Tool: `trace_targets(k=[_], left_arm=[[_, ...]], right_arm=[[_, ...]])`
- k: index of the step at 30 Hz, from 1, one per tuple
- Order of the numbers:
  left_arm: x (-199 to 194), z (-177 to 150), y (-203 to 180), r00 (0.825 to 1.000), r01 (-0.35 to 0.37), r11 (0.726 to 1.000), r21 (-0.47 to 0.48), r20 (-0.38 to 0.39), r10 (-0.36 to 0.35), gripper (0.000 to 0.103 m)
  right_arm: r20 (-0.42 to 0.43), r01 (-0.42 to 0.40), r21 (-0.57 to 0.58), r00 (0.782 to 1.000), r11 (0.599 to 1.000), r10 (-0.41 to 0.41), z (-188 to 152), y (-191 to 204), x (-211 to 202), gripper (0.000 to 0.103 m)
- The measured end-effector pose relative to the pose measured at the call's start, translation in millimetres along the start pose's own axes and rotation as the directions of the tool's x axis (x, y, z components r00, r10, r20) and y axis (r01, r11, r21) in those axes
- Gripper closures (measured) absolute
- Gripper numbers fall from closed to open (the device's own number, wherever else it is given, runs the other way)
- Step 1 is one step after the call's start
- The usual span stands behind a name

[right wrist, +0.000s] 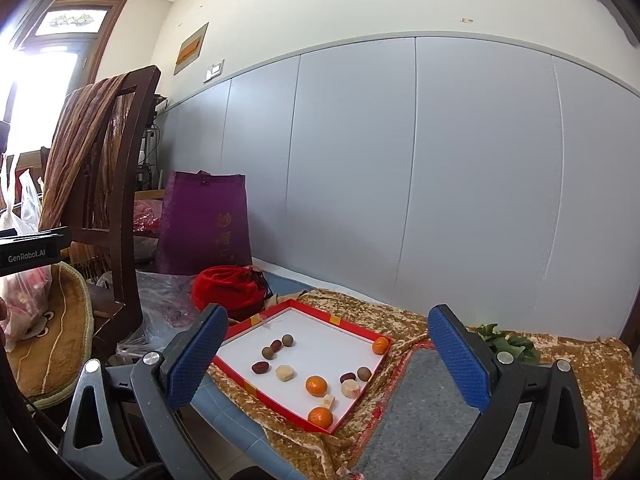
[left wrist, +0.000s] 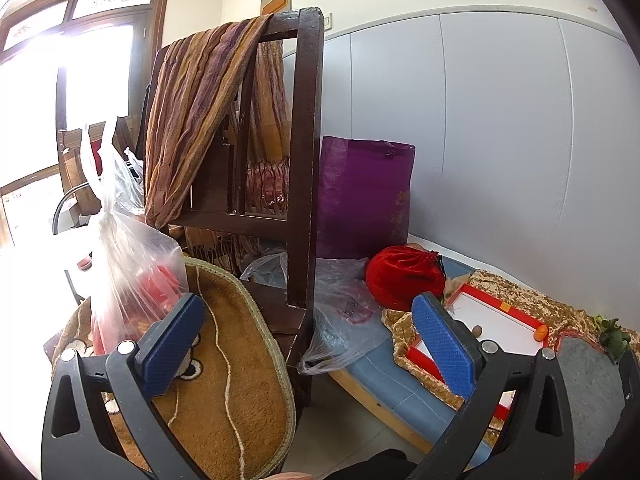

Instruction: Organize fruits

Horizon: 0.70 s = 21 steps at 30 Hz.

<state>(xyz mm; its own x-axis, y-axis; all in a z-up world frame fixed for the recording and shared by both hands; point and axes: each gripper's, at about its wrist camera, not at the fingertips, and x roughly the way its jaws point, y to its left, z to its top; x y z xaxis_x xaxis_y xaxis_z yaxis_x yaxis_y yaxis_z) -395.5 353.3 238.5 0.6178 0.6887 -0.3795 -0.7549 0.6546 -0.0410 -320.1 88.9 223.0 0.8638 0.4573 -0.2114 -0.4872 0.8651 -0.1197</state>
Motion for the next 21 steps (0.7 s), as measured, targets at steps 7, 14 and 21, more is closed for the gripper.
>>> trace_targets(k=[7, 14, 21], left_arm=[[4.5, 1.0, 0.5, 1.000, 0.002, 1.000, 0.006, -0.010, -0.002, 0.000], [11.1, -13.4, -54.8, 0.977, 0.178, 0.978, 0.112, -0.136, -0.163, 0.000], [10.8, -28.7, -109.0, 0.952, 0.262, 0.945, 0.198, -0.216, -0.218, 0.000]], right_arm=[[-0.011, -0.009, -0.009, 1.000, 1.000, 0.009, -1.9, 6.3, 5.4, 0.002], [-0.073, 0.043, 0.067, 0.997, 0.997, -0.039, -14.0, -26.1, 30.7, 0.002], [-0.063, 0.103, 0.173, 0.994, 0.980, -0.093, -16.5, -72.8, 34.3, 0.002]])
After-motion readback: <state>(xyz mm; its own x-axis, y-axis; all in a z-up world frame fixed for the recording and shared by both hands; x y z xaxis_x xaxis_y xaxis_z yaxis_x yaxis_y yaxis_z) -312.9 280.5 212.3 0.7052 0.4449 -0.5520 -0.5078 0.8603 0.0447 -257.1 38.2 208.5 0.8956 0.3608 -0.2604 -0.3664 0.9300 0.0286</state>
